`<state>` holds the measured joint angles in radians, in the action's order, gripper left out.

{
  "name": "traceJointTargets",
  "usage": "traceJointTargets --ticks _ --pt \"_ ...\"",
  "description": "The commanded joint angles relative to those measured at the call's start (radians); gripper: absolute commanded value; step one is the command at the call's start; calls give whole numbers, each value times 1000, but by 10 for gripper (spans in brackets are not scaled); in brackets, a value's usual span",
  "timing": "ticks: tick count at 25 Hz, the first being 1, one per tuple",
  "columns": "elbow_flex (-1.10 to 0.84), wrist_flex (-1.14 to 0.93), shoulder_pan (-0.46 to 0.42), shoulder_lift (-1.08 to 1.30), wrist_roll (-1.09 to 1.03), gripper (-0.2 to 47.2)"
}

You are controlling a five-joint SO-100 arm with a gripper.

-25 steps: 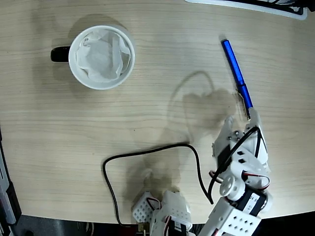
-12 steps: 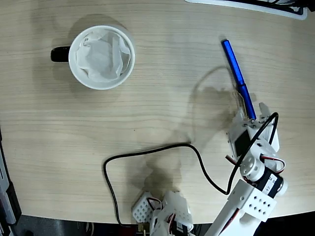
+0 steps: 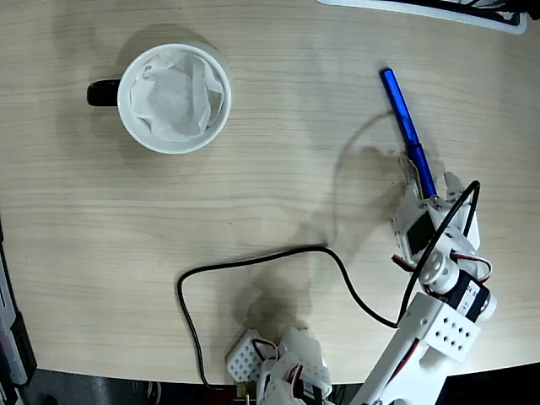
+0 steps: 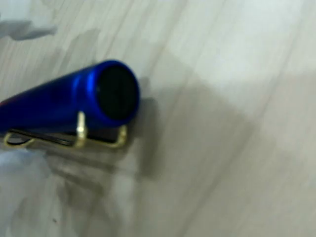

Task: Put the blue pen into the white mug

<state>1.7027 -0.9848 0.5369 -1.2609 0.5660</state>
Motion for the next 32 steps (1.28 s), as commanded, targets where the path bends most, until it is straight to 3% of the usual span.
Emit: traceJointTargets --ticks 1,4,8,12,17,23,27,32 --pt "-38 -8 18 -2 6 182" --pt "-38 -8 20 12 6 160" --pt "-40 -3 26 28 11 52" --pt "-48 -3 29 32 8 2" --pt "-51 -3 31 11 6 1" --pt "-44 -3 9 -179 -92 1" --pt "-35 26 -17 -347 -262 1" --pt "-11 118 -89 -543 -627 1"
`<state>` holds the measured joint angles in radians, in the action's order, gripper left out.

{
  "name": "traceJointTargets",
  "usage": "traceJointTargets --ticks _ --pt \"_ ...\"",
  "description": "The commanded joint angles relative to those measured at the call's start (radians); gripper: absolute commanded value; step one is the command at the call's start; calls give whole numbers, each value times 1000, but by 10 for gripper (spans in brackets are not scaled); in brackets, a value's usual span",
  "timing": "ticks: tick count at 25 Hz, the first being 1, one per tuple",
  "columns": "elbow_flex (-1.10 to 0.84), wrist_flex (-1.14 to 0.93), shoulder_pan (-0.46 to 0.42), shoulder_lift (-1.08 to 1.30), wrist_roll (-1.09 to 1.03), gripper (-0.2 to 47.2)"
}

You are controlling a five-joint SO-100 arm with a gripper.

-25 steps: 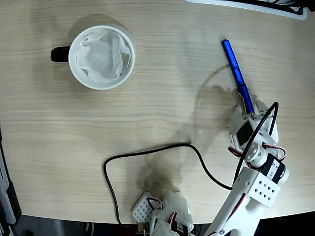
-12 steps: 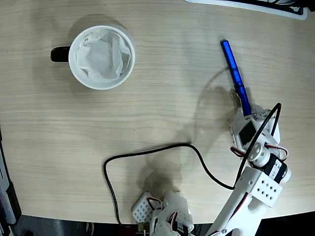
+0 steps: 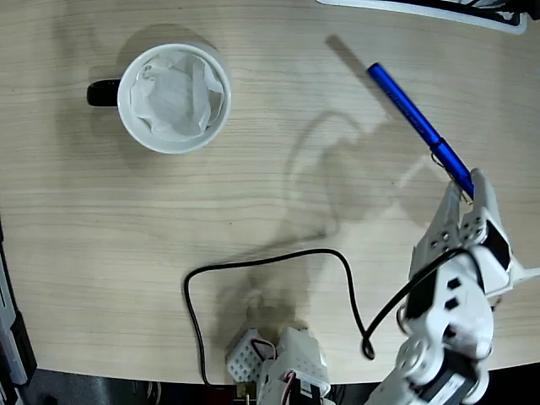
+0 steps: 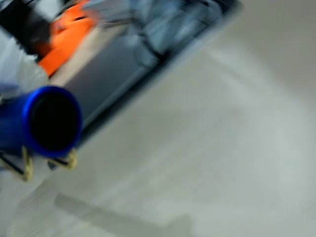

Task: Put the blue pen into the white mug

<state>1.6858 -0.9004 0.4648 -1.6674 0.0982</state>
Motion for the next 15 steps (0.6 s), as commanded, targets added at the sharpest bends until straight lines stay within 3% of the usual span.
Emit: traceJointTargets --ticks 1,8,15 --pt "21 60 -34 -173 -258 1" --pt "331 523 -146 -416 -887 1" --pt "443 900 -341 -480 -1197 1"
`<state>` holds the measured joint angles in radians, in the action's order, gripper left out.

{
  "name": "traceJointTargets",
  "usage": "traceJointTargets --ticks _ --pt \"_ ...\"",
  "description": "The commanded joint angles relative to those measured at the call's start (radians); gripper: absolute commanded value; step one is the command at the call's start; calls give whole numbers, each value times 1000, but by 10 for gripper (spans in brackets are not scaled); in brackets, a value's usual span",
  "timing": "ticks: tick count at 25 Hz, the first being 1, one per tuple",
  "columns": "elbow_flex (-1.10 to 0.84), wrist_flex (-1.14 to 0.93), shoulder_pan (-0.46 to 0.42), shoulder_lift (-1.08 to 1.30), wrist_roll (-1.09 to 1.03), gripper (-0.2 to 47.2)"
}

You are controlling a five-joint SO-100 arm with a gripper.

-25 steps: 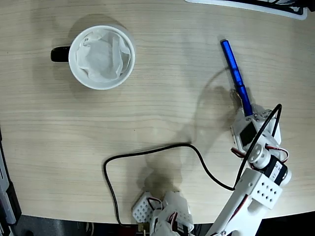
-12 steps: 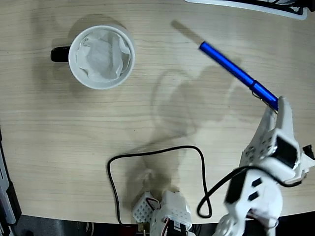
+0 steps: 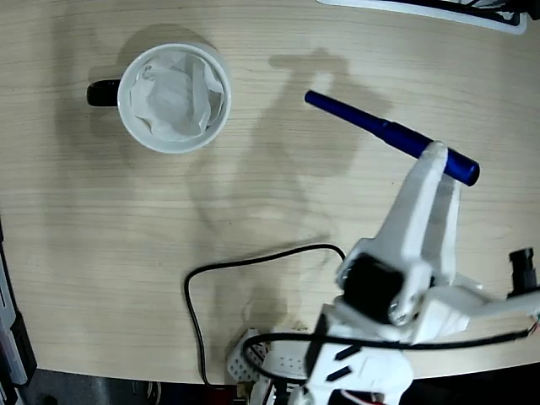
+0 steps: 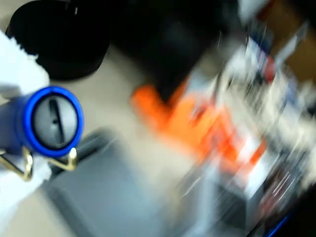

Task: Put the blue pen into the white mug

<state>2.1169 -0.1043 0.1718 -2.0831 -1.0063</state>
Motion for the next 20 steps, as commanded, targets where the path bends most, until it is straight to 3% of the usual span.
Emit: traceJointTargets --ticks 1,7,11,15,20 --pt "12 153 -89 -64 -126 1" --pt "12 252 -339 -69 -334 1" --pt "92 310 -456 -51 -436 1" --pt "173 380 -518 -8 -477 1" --pt "202 419 -534 84 -482 1"
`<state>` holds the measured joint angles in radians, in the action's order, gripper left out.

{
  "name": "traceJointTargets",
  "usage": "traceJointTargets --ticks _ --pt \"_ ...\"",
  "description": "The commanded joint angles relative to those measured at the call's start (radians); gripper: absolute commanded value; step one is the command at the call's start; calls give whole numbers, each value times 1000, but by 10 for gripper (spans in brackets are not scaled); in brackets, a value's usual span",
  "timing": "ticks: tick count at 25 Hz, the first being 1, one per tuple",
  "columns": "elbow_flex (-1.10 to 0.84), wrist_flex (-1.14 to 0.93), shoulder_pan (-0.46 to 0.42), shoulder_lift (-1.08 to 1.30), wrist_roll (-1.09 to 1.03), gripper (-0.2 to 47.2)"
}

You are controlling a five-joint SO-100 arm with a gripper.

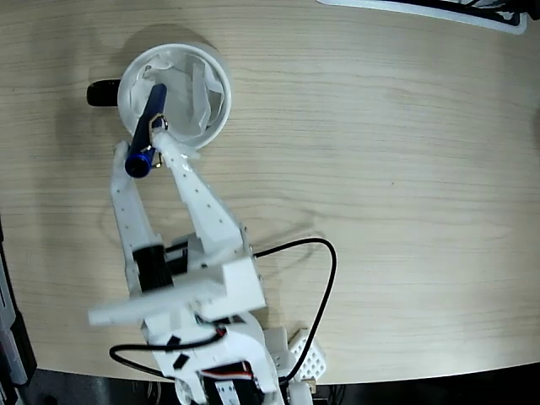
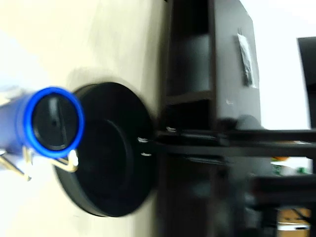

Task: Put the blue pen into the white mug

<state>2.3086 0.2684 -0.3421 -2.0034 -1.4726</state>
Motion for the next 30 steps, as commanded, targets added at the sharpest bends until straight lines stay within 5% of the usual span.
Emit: traceJointTargets --ticks 1,10,18,22,25,26,30 --pt "14 54 -15 25 -15 1" --pt "98 133 5 117 -15 2" --pt "140 166 15 118 -9 298" --pt "201 236 18 94 41 382" --pt "270 293 23 25 155 381" --pt "296 301 26 -9 206 347" --pt "400 310 60 -176 492 66"
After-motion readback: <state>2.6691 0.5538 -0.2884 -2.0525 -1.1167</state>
